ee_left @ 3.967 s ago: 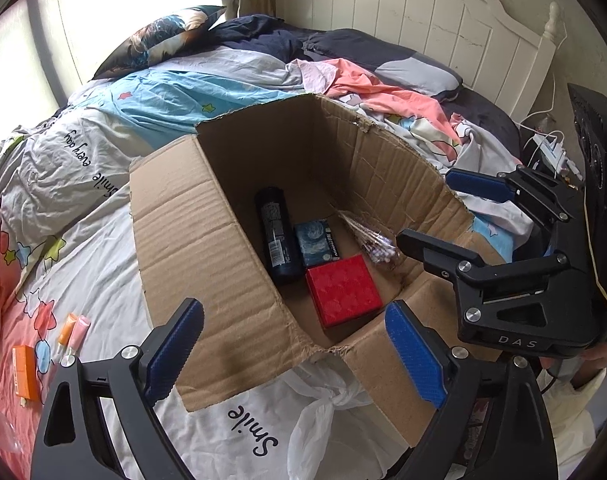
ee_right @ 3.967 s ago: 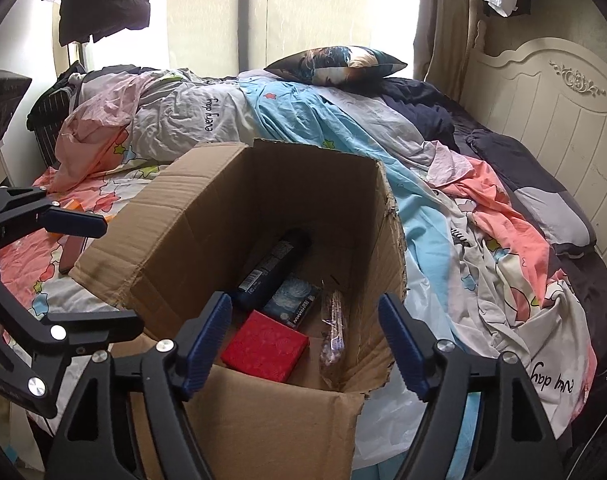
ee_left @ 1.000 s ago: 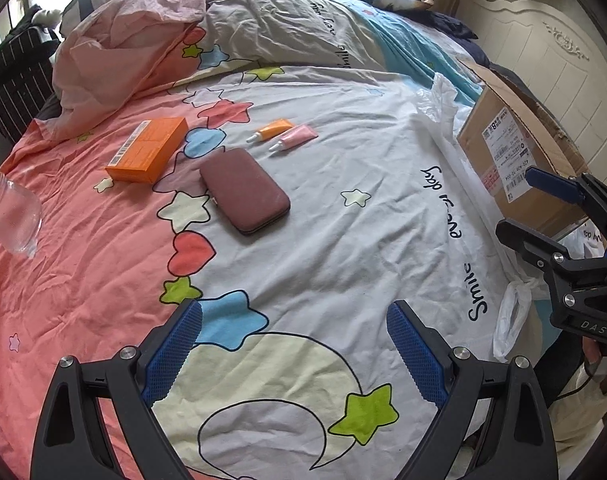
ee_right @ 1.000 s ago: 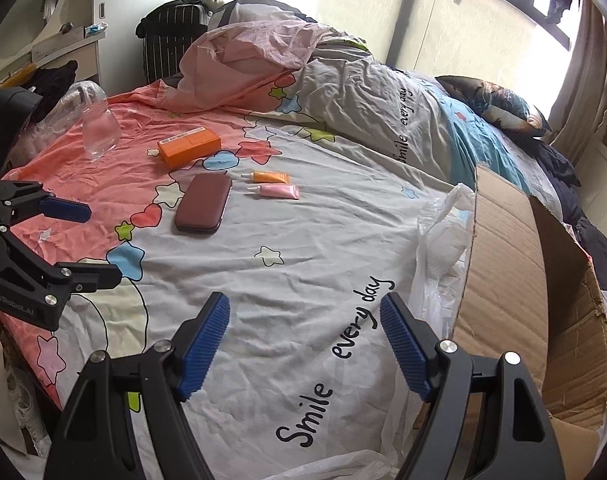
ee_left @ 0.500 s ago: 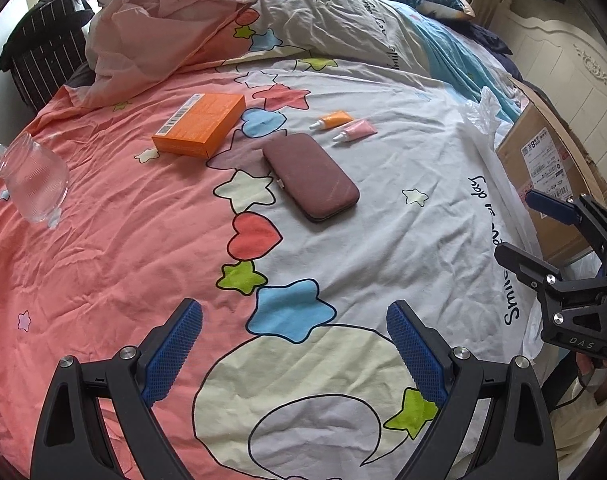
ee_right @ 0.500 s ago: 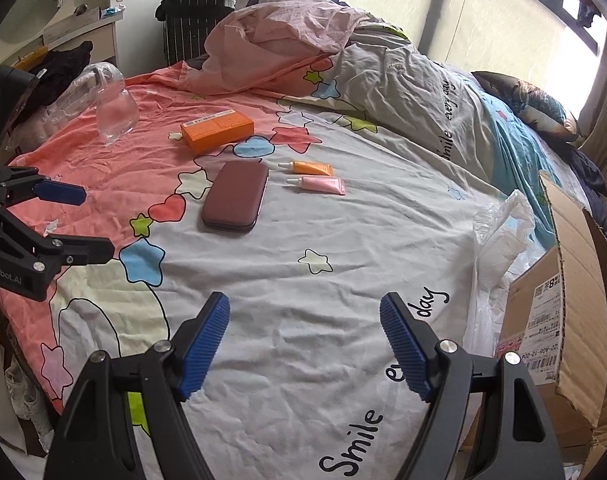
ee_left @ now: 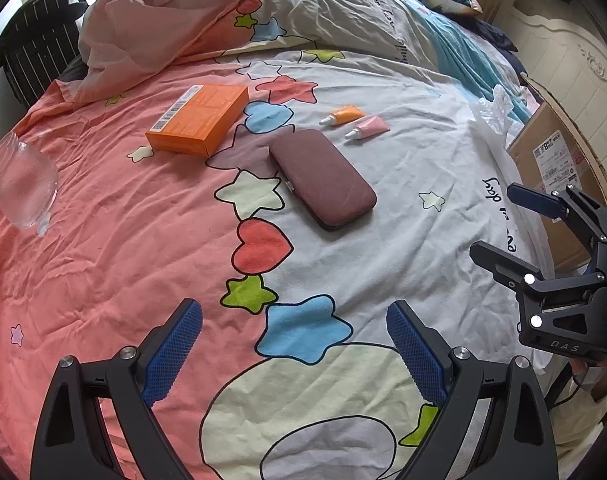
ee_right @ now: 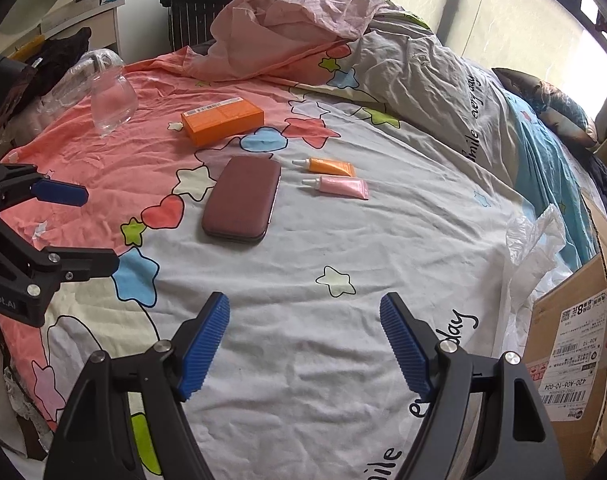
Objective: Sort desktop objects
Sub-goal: 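Move both open tools back toward the remaining items on the bed, then lower the left tool over the orange box while the right tool lowers over the maroon phone case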
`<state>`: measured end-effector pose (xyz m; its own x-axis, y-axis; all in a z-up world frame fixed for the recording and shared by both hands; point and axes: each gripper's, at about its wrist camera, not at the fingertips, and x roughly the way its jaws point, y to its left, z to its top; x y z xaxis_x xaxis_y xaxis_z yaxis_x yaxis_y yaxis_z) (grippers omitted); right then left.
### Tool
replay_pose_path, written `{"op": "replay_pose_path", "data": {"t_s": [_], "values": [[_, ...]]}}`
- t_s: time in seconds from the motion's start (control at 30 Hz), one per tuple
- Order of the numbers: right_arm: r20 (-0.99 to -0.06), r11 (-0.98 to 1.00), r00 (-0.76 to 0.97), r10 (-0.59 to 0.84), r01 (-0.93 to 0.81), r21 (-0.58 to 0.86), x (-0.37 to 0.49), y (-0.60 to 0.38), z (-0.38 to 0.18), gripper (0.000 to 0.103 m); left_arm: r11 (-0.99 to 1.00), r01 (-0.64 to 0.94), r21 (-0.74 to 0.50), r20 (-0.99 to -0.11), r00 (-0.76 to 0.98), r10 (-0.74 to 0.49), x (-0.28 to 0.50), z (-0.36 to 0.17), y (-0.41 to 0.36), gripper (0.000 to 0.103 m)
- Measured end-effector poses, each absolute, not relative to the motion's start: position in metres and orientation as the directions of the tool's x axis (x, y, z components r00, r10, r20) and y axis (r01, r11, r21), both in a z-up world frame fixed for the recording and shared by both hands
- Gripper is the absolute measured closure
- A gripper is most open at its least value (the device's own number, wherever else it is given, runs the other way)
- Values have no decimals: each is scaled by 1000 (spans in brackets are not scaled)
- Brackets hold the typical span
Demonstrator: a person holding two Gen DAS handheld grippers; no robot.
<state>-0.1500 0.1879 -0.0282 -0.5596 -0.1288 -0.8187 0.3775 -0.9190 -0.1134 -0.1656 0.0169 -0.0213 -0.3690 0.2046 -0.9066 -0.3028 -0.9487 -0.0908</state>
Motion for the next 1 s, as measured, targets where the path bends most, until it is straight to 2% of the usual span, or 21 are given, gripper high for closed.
{"op": "replay_pose_path", "data": {"t_s": [0.3, 0.57, 0.67, 0.77, 0.9, 1.0], "values": [[-848, -921, -488, -207, 388, 1, -176, 183, -42, 28, -958, -277, -74, -916, -362, 175, -189, -28, 3, 7], [-868, -916, -446, -217, 400, 23, -196, 165, -50, 28, -957, -291, -18, -920, -370, 130, -208, -24, -5, 7], [-875, -914, -430, -221, 405, 32, -203, 158, -53, 25, -954, -300, -11, -919, -374, 128, -213, -23, -10, 7], [-881, -912, -416, -225, 409, 40, -209, 151, -56, 25, -952, -306, -11, -916, -379, 132, -220, -24, -15, 0], [-883, -910, -412, -224, 414, 38, -217, 142, -57, 25, -952, -306, 12, -912, -393, 114, -229, -25, -22, 0], [-887, -910, -402, -227, 411, 46, -224, 138, -58, 25, -952, -305, -16, -916, -378, 136, -239, -26, -28, 0]]}}
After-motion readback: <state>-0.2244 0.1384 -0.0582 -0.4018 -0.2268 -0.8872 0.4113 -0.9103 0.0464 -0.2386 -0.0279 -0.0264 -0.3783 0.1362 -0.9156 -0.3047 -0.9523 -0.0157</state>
